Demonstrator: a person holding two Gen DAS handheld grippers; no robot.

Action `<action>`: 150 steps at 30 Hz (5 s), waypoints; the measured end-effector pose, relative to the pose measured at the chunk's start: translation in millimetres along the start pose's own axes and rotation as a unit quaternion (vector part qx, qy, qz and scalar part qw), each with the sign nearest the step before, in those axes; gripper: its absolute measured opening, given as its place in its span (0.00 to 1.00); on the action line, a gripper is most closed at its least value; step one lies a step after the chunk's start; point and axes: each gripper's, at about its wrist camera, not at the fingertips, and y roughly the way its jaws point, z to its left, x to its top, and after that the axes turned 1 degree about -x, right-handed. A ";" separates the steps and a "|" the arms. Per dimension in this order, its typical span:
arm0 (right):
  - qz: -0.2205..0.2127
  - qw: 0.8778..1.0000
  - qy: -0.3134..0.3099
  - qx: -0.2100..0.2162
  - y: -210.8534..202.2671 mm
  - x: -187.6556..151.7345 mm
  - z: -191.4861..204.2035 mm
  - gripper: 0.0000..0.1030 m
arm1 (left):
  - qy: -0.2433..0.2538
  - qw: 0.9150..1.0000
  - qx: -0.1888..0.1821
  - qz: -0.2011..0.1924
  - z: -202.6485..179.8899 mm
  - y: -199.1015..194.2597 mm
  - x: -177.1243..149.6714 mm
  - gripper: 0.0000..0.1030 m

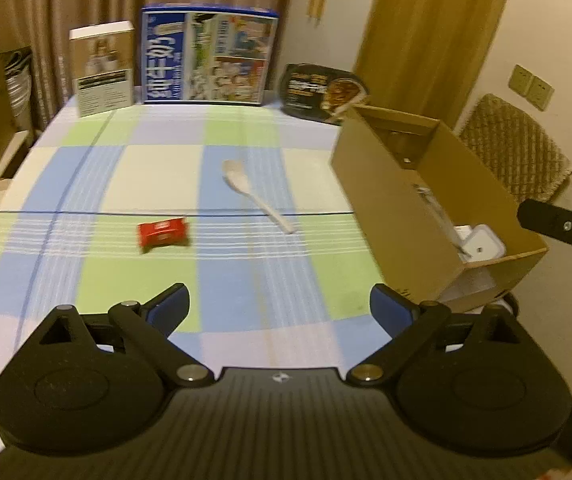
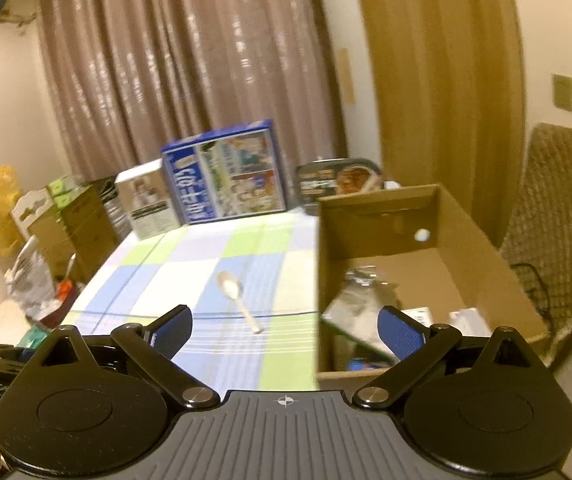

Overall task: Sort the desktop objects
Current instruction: 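Move both tools back toward the red candy packet and white spoon, then grasp the red candy packet with the left tool while the right grasps the white spoon, then carry the red candy packet and white spoon over the cardboard box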

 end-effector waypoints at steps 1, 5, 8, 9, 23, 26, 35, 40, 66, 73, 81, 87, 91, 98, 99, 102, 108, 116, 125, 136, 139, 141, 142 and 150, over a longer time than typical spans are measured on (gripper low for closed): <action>0.001 1.000 -0.006 0.004 3.5 0.4 5.7 0.94 | -0.003 1.000 0.005 0.000 6.9 -2.3 -2.0 0.92; 0.008 0.999 -0.030 0.019 17.6 -1.9 27.4 0.94 | -0.014 1.000 0.024 0.000 32.1 -7.6 -7.1 0.92; 0.017 0.998 -0.045 0.030 30.1 -5.9 40.6 0.94 | -0.018 0.999 0.037 0.001 48.6 -8.3 -8.8 0.92; 0.019 0.998 -0.050 0.034 34.2 -7.5 44.2 0.94 | -0.017 0.999 0.040 0.001 52.8 -8.2 -9.4 0.92; 0.073 0.991 -0.099 0.046 137.9 -29.4 61.0 0.93 | 0.020 0.998 0.055 0.011 103.9 59.2 6.6 0.92; 0.090 0.990 -0.101 0.036 168.8 -34.0 56.4 0.89 | 0.008 0.999 0.045 0.020 115.0 86.0 10.4 0.92; 0.107 0.987 -0.114 0.027 234.1 -32.6 45.7 0.76 | -0.029 0.999 0.020 0.017 134.0 154.0 21.7 0.91; 0.110 0.986 -0.119 0.027 262.9 -34.6 40.1 0.75 | -0.026 0.999 0.020 0.029 135.2 188.0 31.6 0.89; 0.087 0.984 -0.149 0.053 358.2 -25.2 59.1 0.63 | 0.027 0.997 0.064 0.032 150.5 199.4 38.3 0.35; 0.084 0.982 -0.158 0.064 378.1 -25.6 53.9 0.58 | 0.022 0.997 0.066 0.024 157.2 198.3 41.7 0.35; 0.084 0.982 -0.156 0.063 372.0 -25.7 53.0 0.29 | 0.016 0.998 0.058 0.013 156.8 199.2 43.5 0.35; 0.108 0.979 -0.161 0.065 356.6 -31.1 63.7 0.29 | 0.023 0.998 0.053 0.017 151.0 200.9 42.5 0.34; 0.121 0.981 -0.132 0.068 340.8 -29.3 66.0 0.29 | 0.028 0.998 0.050 0.019 148.1 199.6 41.4 0.34; 0.117 0.988 -0.078 0.069 288.6 -24.2 64.0 0.28 | 0.038 0.999 0.035 0.018 137.9 187.1 35.7 0.35; 0.116 0.988 -0.070 0.069 280.8 -25.3 63.2 0.28 | 0.037 0.999 0.031 0.018 136.5 184.4 34.3 0.34; 0.114 0.990 -0.053 0.068 259.7 -30.4 63.4 0.28 | 0.038 0.999 0.022 0.016 131.2 172.8 28.2 0.35; 0.110 0.991 -0.043 0.068 223.4 -44.3 69.8 0.28 | 0.042 0.999 0.012 0.007 120.6 144.8 17.9 0.35; 0.109 0.992 -0.016 0.060 182.3 -64.5 62.9 0.28 | 0.054 0.998 0.007 0.001 101.7 115.0 2.7 0.35; 0.114 0.992 -0.008 0.055 151.5 -78.9 60.4 0.28 | 0.048 0.999 -0.004 0.004 78.7 92.2 -19.2 0.34; 0.090 0.994 0.011 0.058 113.4 -70.1 57.6 0.28 | 0.047 0.999 -0.006 0.006 64.0 72.5 -33.3 0.35; 0.069 0.996 0.021 0.052 95.9 -55.1 51.1 0.28 | 0.046 0.999 -0.007 -0.001 57.0 63.1 -32.3 0.34; 0.055 0.997 0.025 0.045 84.5 -44.7 45.2 0.28 | 0.045 0.999 -0.011 -0.007 49.4 57.0 -29.8 0.34; 0.046 0.998 0.028 0.039 77.5 -38.5 40.8 0.28 | 0.046 0.999 -0.015 -0.011 44.2 54.0 -27.6 0.35; -0.010 0.999 0.047 -0.017 23.5 0.1 -7.7 0.28 | 0.071 0.995 -0.058 -0.047 -15.1 34.5 0.8 0.35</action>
